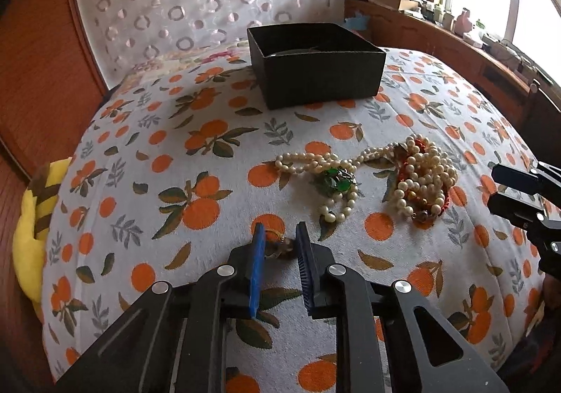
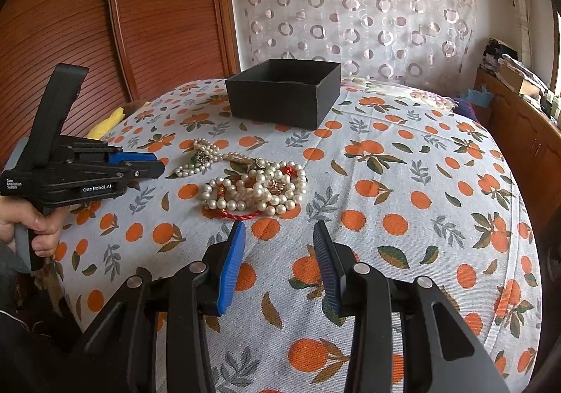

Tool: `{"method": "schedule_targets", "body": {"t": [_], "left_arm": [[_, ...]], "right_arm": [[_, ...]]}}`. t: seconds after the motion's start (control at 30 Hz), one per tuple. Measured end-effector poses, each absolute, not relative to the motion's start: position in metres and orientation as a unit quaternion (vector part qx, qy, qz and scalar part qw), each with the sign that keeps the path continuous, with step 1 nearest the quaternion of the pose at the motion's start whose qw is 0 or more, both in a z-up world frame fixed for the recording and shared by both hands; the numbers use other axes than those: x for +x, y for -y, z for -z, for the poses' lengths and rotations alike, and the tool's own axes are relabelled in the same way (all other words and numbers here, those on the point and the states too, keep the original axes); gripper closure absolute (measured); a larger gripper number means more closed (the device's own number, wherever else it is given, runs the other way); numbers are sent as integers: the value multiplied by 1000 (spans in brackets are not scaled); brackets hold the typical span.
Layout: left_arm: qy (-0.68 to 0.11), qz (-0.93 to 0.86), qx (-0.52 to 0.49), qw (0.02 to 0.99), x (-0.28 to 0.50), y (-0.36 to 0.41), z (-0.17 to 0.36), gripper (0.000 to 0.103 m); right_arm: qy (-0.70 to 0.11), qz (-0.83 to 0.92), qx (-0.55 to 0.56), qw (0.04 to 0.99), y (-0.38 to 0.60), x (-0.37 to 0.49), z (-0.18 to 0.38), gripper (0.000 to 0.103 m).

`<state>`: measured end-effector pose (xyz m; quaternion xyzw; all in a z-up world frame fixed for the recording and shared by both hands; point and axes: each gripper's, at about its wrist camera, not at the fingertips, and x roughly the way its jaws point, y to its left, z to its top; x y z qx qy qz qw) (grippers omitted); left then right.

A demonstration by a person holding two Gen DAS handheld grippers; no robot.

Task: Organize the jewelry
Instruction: 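Move both tools back toward the pearls and gold ring, then grasp the gold ring with the left tool while the right tool grasps a pearl necklace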

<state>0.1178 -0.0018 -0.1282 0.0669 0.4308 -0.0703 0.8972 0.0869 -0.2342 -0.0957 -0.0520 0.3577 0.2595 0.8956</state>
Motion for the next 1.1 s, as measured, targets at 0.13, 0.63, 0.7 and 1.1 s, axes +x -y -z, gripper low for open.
{"method": "schedule_targets", "body": {"t": [0.13,0.63,0.7,1.1], "left_arm": [[-426,76,68,899,114,0,126,93],[-374,111,5,921,76,-10,93,94],[-371,113,2,922,73,-10,91,94],[-360,114,-9,926,66,-16,87,94]], "right_arm": [[-361,-261,-53,894,234,87,97,60],[-372,-265,-59,888,227,98,96,60],[-369,-271,-63,887,220,102,92,60],[-415,-277,-63,864,188,145,103,61]]}}
